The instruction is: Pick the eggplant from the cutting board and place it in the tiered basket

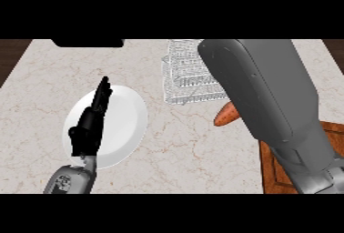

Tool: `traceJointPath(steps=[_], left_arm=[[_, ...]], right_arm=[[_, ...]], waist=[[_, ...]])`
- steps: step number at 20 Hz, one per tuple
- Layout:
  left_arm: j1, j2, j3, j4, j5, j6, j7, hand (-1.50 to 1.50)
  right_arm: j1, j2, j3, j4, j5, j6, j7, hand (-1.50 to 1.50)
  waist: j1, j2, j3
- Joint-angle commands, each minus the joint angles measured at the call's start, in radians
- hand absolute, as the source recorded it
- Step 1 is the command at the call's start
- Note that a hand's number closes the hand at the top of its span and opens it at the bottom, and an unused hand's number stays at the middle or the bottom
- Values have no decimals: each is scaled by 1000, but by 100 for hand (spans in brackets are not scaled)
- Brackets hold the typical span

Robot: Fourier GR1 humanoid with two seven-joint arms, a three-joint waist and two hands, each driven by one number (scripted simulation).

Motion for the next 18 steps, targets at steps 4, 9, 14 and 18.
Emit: traceJointPath(steps=[4, 9, 14, 18], left_arm=[[27, 20, 33, 6, 32, -40, -35, 0], [49, -11, -7, -48, -7, -8, 2, 0], [61, -1, 19, -10, 17, -37, -52, 0], [39, -4, 11, -47, 3, -26, 2, 0]], right_arm=[[67, 2, -119, 74, -1, -152, 36, 150], [93, 44, -207, 78, -60, -273, 2, -150], [80, 64, -271, 74, -90, -426, -25, -150], [101, 18, -325, -44, -83, -515, 16, -150]], waist=[[-1, 2, 0], [-1, -2, 1], [4, -1, 0], [-11, -6, 1]])
